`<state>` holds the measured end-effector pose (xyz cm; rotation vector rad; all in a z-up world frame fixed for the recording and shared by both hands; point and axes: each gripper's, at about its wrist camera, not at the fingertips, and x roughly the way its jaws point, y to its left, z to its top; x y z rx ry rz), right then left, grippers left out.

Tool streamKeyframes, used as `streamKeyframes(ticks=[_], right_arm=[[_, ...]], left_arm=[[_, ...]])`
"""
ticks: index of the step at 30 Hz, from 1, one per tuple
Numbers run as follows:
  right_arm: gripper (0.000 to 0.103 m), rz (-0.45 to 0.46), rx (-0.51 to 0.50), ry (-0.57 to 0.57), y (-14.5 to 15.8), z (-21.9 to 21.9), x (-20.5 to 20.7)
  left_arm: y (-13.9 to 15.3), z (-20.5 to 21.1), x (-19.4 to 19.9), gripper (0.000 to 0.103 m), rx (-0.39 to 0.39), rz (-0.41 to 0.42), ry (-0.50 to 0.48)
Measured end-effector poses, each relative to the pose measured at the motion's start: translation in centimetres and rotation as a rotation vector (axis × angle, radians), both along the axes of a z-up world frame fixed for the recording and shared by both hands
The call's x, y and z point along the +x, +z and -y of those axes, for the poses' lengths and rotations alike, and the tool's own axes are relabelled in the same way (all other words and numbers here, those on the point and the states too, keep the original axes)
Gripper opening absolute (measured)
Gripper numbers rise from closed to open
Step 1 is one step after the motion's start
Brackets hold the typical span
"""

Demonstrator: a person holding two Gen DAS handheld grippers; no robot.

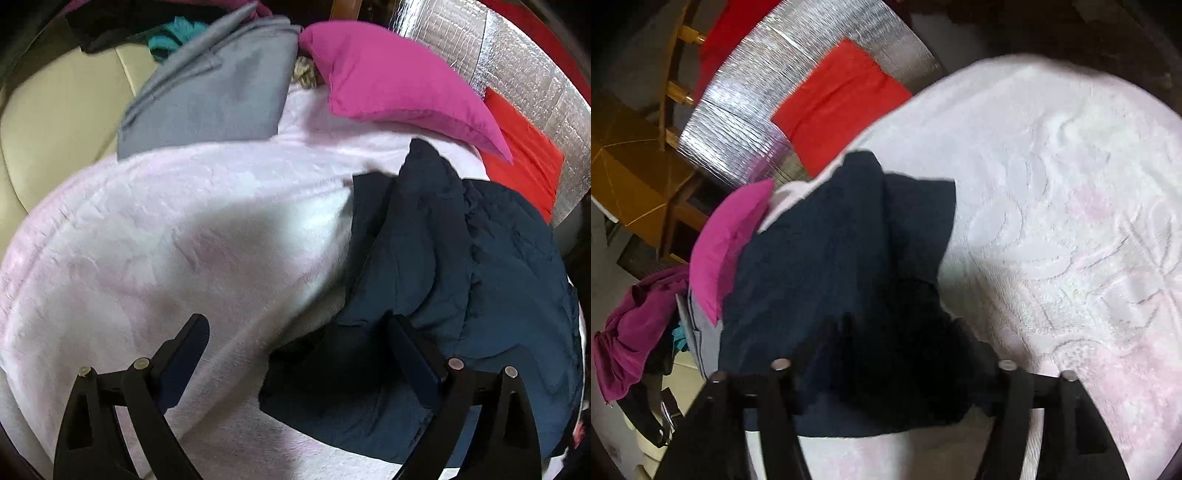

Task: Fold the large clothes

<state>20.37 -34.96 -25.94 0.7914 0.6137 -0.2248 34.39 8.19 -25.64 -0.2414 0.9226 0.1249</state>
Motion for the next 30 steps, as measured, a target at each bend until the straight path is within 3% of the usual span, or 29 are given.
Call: streamKeyframes(ticks=[5,7,10,13,16,21,26,30], right_arm=[[0.079,0.075,-0.034,0.005,2.4,-1.3,-3.0],[0.082,0.102,-0.024,0.020,2.8,-1.8,-4.1],[0.088,0.128,0.045,0.048,2.4,-2.6,-5.0],[0.088,0.117,0.122,0.080,1.0,-3.7,-5.2],[0.088,0.101,0.189,0.090,-0.7,-4.4,-4.9],[0.089,0.088,0.275,0.111,-2.8,-5.5,-4.1],[0.089,0.104,0.331,0.097,-4.2,-5.6,-3.4],[0.089,0.126,0.390,0.061,-5.5,-4.8,-3.1]], left_arm=[[3.0,0.4,-1.9,0.097,0.063,0.090,-0.009],[4.3,0.7,-3.5,0.097,0.062,0.151,-0.024],[4.9,1.4,-5.2,0.097,0.015,0.165,-0.089],[4.5,1.9,-7.2,0.097,-0.129,0.132,-0.150],[2.9,2.5,-7.9,0.097,-0.280,0.042,-0.201],[-0.5,1.2,-7.3,0.097,-0.475,-0.099,-0.134],[-2.9,0.1,-6.2,0.097,-0.619,-0.147,-0.055],[-3.7,0.0,-5.1,0.097,-0.662,-0.122,-0.014]])
